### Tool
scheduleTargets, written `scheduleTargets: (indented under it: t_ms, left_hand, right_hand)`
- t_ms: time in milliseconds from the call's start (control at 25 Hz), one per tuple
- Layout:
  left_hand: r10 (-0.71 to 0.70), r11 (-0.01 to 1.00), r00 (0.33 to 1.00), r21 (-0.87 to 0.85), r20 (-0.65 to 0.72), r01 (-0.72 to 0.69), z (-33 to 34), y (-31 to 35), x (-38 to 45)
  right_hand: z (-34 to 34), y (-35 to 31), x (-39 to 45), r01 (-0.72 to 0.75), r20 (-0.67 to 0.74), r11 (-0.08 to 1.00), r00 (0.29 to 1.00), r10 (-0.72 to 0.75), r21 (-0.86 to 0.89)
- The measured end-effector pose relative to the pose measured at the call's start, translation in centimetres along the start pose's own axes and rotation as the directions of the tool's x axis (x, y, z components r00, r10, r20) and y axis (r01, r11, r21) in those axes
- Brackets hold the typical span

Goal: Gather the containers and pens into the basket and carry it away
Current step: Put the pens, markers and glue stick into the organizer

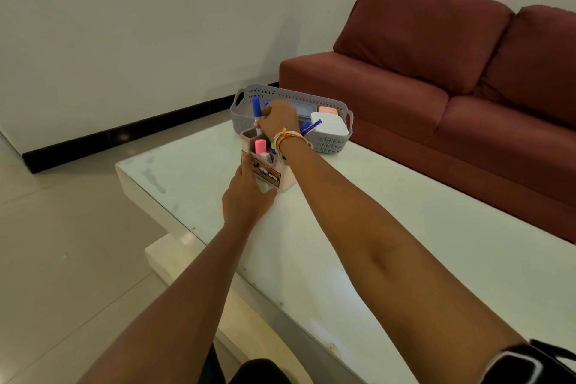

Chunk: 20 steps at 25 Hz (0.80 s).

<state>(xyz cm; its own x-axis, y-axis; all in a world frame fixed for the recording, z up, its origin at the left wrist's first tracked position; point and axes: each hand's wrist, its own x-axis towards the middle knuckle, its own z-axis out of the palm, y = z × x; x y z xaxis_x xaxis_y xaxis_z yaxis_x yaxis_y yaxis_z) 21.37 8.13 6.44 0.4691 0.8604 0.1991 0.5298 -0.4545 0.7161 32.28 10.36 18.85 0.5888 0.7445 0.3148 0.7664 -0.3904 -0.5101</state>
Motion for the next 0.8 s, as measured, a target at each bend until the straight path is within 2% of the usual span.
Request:
scheduleTargets:
  t_ms: [80, 240, 320, 480, 560, 680, 800]
  left_hand:
    - [0.004, 1.0, 1.0, -0.017, 0.009, -0.004, -0.2, 0.1, -0.1]
    - [0.035, 0.999, 0.998, -0.039, -0.045, -0.037, -0.5, 0.5, -1.1]
    - [0.073, 0.995, 0.996, -0.062, -0.043, -0.076, -0.9, 0.9, -2.1]
    - [0.182, 0.982, 0.983, -0.05, -0.022, -0.182, -1.0, 2.2, -5.9]
    - [0.218, 0.973, 0.975, -0.065, -0.042, -0.221, -0.5, 3.5, -8.2]
    - [0.317, 0.947, 0.948, -0.06, 0.009, -0.316, 1.2, 5.9, -11.6]
    - [0.386, 0.921, 0.917, -0.091, 0.097, -0.378, 3.2, 8.6, -14.6]
  right_hand:
    - [0.0, 0.2, -0.5, -0.017, -0.031, 1.0, 0.999, 0.016, -0.019]
    - [-2.2, 1.7, -3.3, -0.08, -0.219, 0.981, 0.968, 0.118, 0.177]
    - [-3.4, 3.0, -6.1, -0.1, -0.246, 0.974, 0.958, 0.15, 0.206]
    - [-6.1, 6.6, -13.0, -0.152, -0.184, 0.976, 0.966, 0.18, 0.156]
    - [-7.8, 9.2, -15.8, -0.252, -0.114, 0.953, 0.955, 0.273, 0.166]
    - [-10.6, 12.9, -19.7, -0.382, 0.024, 0.907, 0.923, 0.384, 0.174]
    - [-13.9, 16.2, -22.7, -0.46, 0.007, 0.881, 0.887, 0.462, 0.112]
